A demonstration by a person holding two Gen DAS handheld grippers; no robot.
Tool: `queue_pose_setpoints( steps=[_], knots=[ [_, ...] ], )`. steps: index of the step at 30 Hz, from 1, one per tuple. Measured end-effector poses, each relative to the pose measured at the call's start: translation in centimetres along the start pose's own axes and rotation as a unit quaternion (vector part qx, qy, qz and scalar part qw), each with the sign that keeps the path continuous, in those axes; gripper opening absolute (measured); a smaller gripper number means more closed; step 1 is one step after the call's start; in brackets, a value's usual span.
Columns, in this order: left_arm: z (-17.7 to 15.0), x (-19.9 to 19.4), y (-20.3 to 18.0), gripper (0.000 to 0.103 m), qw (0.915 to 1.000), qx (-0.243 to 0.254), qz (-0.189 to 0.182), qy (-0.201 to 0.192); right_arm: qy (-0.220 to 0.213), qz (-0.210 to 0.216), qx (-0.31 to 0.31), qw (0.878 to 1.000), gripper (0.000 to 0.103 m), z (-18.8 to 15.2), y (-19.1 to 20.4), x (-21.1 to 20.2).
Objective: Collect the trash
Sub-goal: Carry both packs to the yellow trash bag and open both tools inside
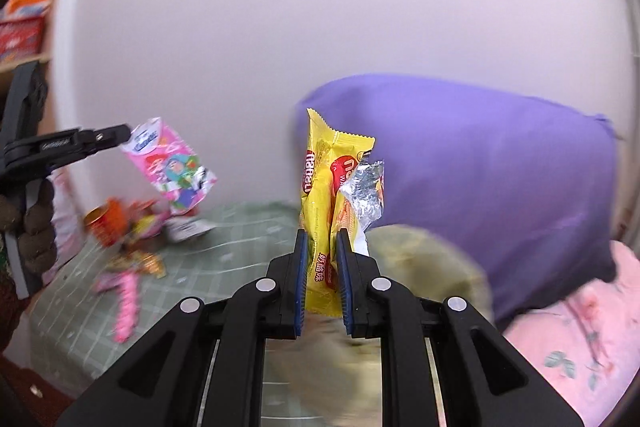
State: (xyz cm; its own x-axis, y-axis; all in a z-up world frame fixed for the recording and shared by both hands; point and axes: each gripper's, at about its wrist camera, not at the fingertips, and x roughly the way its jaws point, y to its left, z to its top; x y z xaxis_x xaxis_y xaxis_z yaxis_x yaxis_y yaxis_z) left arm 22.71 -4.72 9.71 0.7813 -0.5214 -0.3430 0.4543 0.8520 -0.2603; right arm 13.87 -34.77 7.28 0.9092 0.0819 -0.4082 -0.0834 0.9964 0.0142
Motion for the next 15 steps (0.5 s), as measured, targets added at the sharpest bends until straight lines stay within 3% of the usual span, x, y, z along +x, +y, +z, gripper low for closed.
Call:
queue_pose_setpoints(
  steps=[7, 12, 15],
  knots=[
    [-0.1, 7.2, -7.5, 0.005, 0.9947, 0.062, -0.069, 0.045, -0.008, -0.076, 0.021, 0.997, 0.015, -0.3, -4.1, -3.1],
    [-2.4, 11.6, -12.2, 0.005, 0.9795, 0.105, -0.129, 0.113, -0.001, -0.106, 0.027, 0.994, 0.015, -1.2, -5.4, -4.0],
    [-3.9, 14.4, -15.1, 0.005, 0.9728, 0.141, -0.126, 0.134, 0.0, -0.12, 0.031, 0.992, 0.015, -1.6, -6.5, -4.5]
  ],
)
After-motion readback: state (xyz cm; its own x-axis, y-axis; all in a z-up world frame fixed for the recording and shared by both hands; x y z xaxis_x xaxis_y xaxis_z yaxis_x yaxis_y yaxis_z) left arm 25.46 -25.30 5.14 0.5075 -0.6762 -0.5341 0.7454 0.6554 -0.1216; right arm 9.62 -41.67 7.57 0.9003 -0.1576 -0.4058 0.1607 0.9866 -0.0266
